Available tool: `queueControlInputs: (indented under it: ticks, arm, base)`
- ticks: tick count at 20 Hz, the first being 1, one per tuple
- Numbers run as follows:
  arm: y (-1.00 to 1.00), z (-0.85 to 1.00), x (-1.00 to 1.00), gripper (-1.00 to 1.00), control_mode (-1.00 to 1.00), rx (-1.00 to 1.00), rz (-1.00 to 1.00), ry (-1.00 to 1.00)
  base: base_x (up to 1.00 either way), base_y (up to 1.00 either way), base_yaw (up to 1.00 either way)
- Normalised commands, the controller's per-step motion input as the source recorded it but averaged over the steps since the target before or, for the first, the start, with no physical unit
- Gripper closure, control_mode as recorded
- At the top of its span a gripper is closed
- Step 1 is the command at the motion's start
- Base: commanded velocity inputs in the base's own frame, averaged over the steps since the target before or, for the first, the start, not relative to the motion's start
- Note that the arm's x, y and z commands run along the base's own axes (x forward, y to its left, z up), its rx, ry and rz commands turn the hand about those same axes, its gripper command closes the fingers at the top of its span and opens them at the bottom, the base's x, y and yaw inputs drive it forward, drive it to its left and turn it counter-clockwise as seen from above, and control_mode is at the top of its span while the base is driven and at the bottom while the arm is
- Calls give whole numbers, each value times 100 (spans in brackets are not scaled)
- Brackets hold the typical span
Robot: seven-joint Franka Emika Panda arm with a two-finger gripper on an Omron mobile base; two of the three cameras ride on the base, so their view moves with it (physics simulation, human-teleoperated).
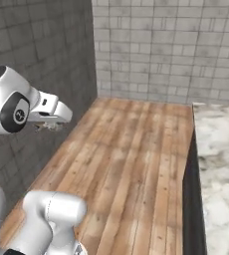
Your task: Take the cheese, fish, and carrot from the fridge and place them on the plate on the dining counter to create an appetizer plate.
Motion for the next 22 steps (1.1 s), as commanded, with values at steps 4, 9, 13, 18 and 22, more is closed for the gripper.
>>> queueControlInputs:
  ticks: [4, 9, 13, 18, 22]
  arm:
    - [0, 0, 0, 100, 100, 0, 0, 0]
    - [0, 0, 0, 100, 100, 0, 0, 0]
    - [0, 0, 0, 100, 100, 0, 0, 0]
    - [0, 0, 0, 100, 100, 0, 0, 0]
    - [0, 0, 0, 100, 100, 0, 0, 0]
  base:
    - [100, 43, -54]
    - [90, 62, -55]
    - [76, 69, -54]
    - [71, 72, -56]
    - [67, 76, -57]
